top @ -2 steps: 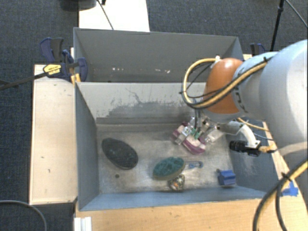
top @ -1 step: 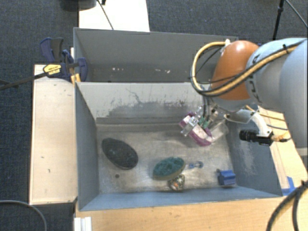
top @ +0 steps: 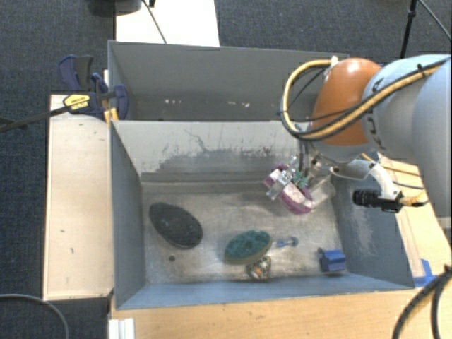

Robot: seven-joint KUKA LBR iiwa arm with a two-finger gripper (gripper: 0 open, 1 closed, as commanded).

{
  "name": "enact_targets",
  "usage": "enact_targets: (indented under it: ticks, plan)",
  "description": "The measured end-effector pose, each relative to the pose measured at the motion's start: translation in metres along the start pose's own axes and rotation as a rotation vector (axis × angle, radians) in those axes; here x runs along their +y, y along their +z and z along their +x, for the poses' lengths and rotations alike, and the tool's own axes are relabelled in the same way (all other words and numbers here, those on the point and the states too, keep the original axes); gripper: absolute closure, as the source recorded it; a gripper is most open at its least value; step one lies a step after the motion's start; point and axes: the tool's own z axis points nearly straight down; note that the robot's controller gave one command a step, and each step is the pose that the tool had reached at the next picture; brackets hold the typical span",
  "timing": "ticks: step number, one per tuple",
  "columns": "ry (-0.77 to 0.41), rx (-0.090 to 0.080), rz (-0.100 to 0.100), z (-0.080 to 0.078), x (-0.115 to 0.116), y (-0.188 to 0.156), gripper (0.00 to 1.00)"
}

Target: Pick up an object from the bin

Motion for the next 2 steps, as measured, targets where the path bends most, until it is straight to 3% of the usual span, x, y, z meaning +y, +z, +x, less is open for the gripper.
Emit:
enact_targets:
  ticks: [1, 2]
  plan:
    - [-0.005, -0.001, -0.001, -0.001, 0.0, -0.006, 1.0]
    - [-0.014, 0.0, -0.002, -0.002, 0.0, -0.045, 1.0]
